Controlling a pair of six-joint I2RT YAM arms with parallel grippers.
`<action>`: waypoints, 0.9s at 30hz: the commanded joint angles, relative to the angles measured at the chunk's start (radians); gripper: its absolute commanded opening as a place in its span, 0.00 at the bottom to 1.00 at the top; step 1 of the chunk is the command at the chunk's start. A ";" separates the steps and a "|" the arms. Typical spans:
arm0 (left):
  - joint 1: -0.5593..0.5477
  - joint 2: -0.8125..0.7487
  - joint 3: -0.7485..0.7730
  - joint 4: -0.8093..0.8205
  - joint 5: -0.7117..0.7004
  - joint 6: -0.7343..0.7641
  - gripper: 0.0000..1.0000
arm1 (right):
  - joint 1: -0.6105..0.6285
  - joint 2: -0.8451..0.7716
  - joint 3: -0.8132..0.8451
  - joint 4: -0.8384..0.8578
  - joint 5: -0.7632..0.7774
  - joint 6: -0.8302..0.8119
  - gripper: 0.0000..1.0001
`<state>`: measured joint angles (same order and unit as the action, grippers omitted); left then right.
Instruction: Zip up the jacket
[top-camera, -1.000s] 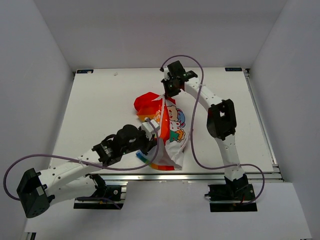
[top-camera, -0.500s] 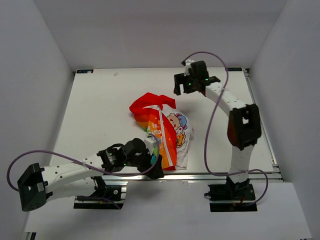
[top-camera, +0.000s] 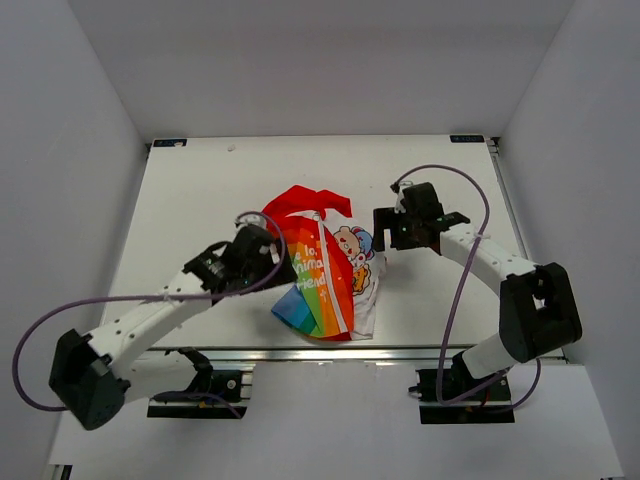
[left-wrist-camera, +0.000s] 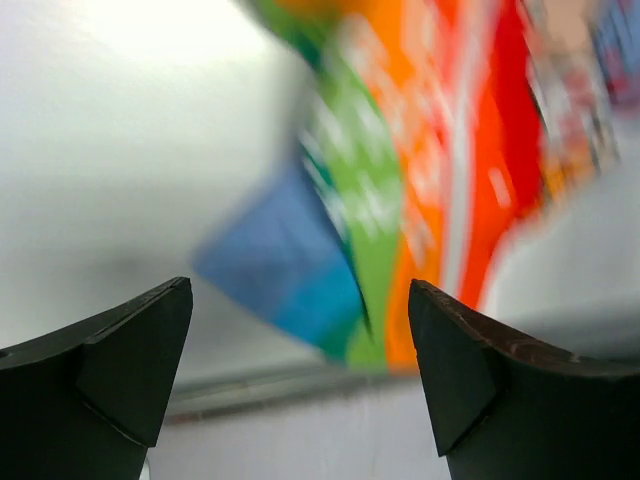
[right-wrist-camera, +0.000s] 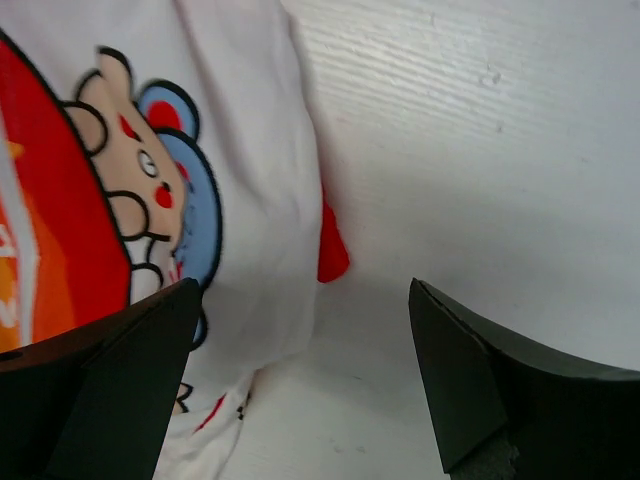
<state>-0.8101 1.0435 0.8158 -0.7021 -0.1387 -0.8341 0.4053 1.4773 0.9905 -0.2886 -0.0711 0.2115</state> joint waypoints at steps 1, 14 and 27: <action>0.251 0.132 0.074 0.047 -0.056 0.058 0.98 | -0.003 -0.003 0.020 0.034 0.046 0.013 0.89; 0.517 0.791 0.495 0.283 0.192 0.306 0.90 | -0.006 0.429 0.425 0.089 0.090 -0.116 0.89; 0.519 0.886 0.531 0.414 0.373 0.363 0.11 | 0.026 0.725 0.698 0.086 -0.108 -0.089 0.81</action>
<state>-0.2955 1.9617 1.3121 -0.3382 0.1650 -0.4965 0.4122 2.1773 1.6032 -0.2291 -0.1226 0.1223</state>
